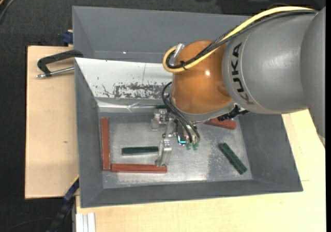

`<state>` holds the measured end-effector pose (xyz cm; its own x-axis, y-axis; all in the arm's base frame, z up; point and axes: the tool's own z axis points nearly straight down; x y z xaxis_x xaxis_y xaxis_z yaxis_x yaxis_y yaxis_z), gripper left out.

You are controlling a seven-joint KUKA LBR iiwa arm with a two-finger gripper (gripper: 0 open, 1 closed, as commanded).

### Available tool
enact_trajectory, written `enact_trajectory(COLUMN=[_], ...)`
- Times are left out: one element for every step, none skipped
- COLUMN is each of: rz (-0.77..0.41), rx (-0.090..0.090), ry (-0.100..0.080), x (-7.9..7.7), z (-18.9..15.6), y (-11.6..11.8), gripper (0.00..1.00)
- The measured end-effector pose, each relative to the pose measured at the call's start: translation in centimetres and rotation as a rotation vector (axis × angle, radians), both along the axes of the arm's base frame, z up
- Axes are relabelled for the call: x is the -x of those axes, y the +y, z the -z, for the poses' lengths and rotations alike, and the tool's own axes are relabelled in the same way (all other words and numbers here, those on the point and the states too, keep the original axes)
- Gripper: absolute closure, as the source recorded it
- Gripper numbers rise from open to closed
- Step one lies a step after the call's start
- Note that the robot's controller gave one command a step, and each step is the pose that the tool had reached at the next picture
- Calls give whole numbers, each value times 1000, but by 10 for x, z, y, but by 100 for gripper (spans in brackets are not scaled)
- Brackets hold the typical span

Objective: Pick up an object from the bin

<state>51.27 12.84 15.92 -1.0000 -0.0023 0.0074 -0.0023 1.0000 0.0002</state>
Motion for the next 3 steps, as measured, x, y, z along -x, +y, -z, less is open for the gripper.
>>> enact_trajectory(rz=[-246, -244, -198], rx=[-1, -2, -1], ry=[-2, -7, -22], x=[4, 2, 5], z=[88, 86, -122], y=[5, 5, -39], gripper=[0, 100, 100])
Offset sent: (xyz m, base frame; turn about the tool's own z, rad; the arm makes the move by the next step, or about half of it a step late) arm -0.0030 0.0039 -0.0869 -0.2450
